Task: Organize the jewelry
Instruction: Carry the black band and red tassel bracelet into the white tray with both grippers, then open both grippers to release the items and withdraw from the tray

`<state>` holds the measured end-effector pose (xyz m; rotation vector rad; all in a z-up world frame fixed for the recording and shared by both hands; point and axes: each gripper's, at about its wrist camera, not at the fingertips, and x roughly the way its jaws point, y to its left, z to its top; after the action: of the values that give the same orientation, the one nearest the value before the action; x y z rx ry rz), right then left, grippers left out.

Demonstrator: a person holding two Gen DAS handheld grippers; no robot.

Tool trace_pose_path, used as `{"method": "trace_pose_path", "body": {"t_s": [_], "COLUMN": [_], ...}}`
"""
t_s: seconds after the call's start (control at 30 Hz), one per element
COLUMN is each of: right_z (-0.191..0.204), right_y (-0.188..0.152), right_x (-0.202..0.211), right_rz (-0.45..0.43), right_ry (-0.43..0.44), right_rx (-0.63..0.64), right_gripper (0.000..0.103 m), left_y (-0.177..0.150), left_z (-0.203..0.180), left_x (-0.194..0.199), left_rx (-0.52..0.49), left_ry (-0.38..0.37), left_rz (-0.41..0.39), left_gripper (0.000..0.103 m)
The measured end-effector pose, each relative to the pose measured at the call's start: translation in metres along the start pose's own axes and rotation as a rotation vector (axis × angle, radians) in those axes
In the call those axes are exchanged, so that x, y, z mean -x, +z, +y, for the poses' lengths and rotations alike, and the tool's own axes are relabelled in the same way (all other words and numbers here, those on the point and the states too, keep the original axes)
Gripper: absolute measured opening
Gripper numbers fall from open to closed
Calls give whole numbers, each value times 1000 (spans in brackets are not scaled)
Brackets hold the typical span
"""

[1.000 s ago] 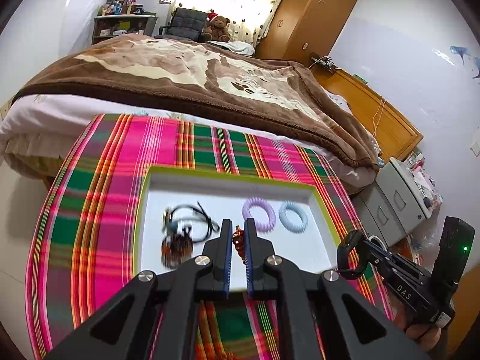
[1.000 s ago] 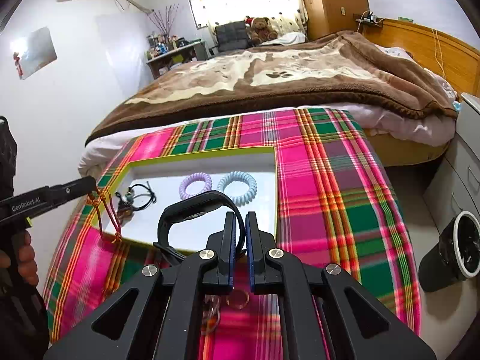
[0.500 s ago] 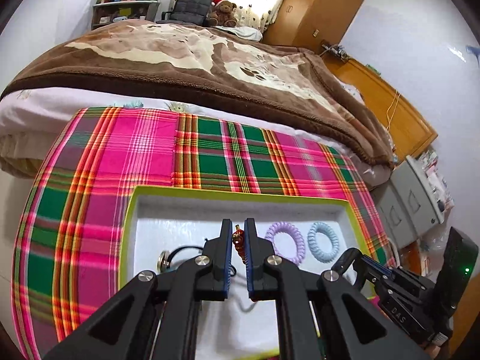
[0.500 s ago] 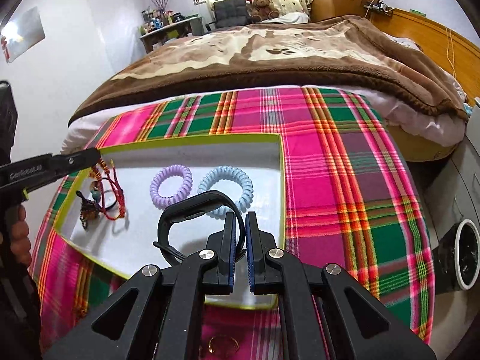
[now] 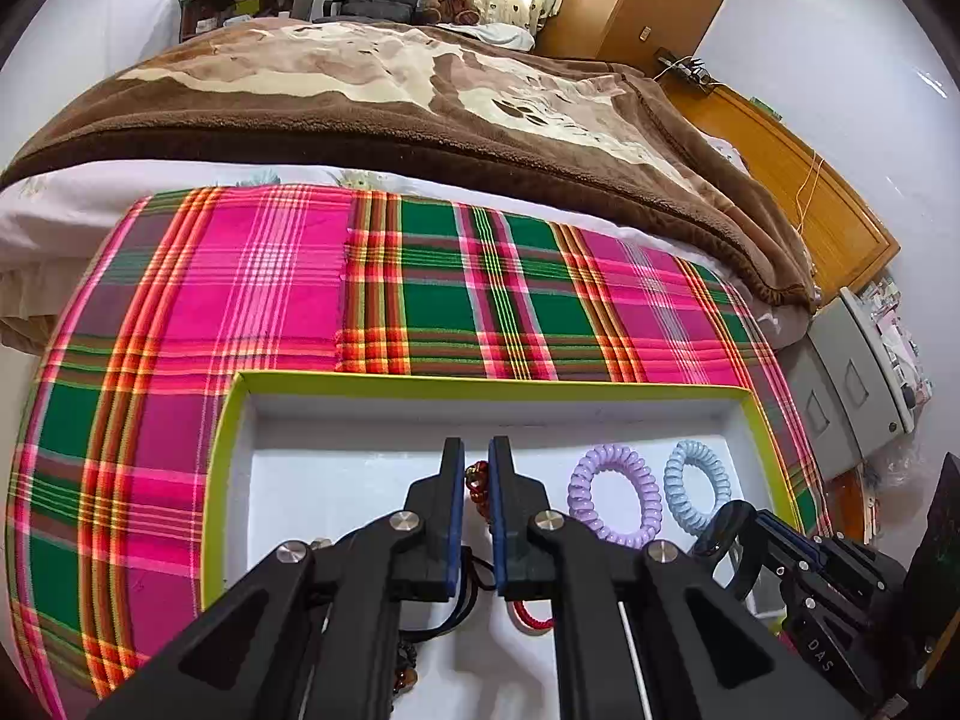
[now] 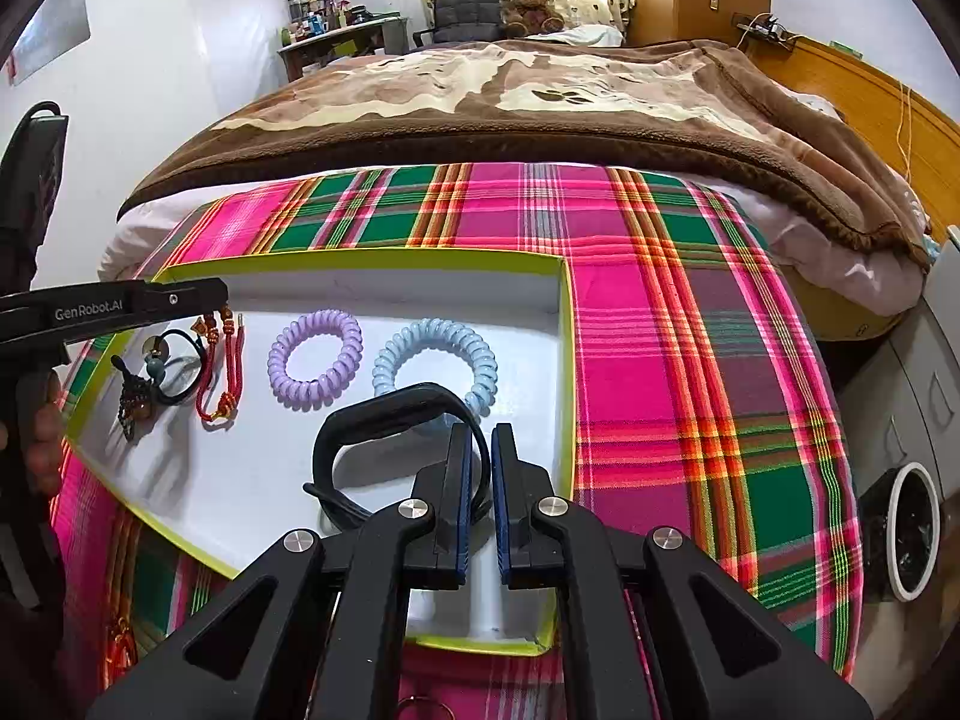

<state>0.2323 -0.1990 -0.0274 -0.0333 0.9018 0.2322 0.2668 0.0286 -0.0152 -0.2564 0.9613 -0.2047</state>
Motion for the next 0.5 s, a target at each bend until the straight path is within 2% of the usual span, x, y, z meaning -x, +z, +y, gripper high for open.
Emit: {"method": "trace_pose_path", "body": {"t_s": [0.13,0.37,0.5], "right_z": [1,1,1], "right_y": [1,2,3], "right_x": [-1,0,4], "right_rz": [3,-7,-24], "right_ry": [-7,-11,2], "right_rx": [8,8,4], "right_gripper": [7,7,11], "left_y": [-1,-2,-2], "left_z": [1,2,2], "left_x": [-3,-5,-3], "left_rx": [1,7,13], "left_ry": [23,17,13], "left_rz": [7,12,6], "left_gripper": [9,10,29]}}
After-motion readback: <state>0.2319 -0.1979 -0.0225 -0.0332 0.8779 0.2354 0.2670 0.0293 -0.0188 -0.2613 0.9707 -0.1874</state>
